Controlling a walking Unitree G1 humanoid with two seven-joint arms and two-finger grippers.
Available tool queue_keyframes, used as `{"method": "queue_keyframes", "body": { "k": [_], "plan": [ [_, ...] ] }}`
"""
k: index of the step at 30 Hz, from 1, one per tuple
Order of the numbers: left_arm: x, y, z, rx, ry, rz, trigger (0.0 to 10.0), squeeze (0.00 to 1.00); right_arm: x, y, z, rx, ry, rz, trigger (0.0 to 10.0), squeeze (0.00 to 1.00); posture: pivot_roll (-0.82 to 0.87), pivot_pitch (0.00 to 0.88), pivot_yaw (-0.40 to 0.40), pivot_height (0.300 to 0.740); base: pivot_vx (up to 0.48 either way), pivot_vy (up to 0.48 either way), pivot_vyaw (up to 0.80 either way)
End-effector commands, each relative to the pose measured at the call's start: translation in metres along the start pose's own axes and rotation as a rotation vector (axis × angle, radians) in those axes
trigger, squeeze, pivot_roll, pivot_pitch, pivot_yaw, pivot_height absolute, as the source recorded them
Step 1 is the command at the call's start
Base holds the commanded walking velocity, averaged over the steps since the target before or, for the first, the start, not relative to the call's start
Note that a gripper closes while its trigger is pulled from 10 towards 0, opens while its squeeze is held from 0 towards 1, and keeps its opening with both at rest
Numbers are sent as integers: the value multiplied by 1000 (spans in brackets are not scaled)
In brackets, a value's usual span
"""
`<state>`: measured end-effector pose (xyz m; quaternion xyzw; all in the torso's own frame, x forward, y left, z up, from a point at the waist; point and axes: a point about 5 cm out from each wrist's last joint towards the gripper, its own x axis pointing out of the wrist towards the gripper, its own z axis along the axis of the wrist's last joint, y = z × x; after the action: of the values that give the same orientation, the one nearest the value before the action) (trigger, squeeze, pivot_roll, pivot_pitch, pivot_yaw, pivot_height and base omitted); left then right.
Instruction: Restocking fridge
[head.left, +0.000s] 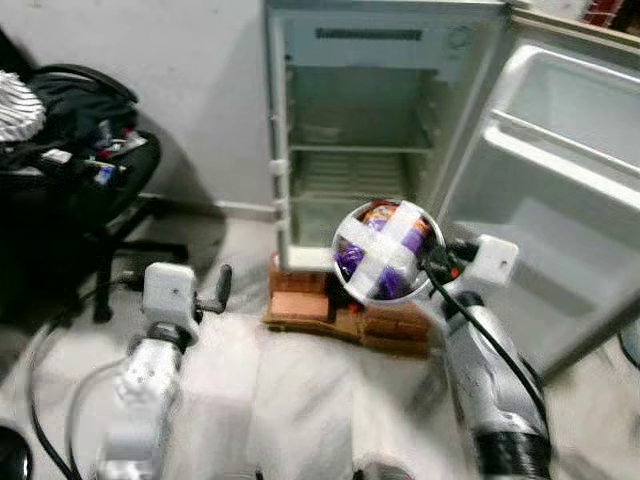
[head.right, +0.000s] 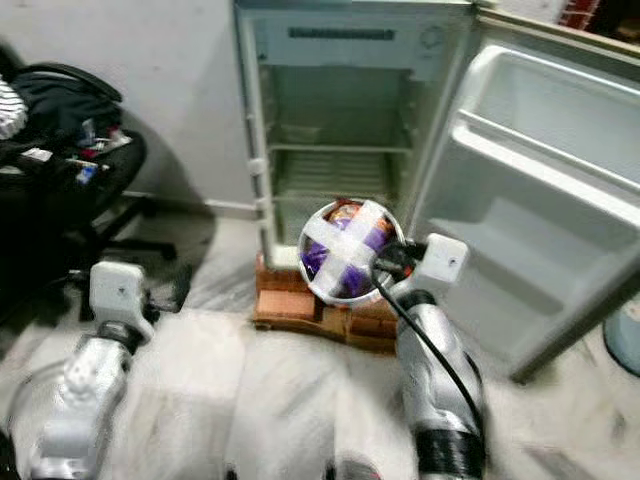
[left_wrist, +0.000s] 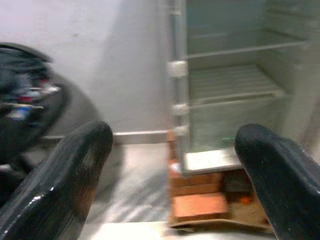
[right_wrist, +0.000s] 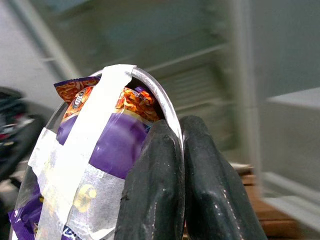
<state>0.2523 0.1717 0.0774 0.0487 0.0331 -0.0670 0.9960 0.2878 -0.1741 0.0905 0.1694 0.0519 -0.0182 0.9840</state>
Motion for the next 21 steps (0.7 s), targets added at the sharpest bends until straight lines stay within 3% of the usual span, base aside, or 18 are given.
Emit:
{"method": "queue_keyframes", "body": {
  "k": [1,7,18,21],
  "plan": [
    [0,3,3,14,-9,-2,10000,0,2,2,8,6,-33,-2,10000,0,76,61,-32,740,428,0,0],
    [-1,4,3,22,-7,10,10000,0,3,0,8,2,-35,-12,10000,0,77,64,-32,740,391,0,0],
    [0,5,1,30,9,20,10000,0,2,0,7,0,-32,-21,10000,0,76,66,-28,740,0,0,0],
    [0,4,2,26,9,13,10000,0,2,0,6,1,-29,-23,10000,0,76,67,-28,740,0,400,-144]
  ]
}}
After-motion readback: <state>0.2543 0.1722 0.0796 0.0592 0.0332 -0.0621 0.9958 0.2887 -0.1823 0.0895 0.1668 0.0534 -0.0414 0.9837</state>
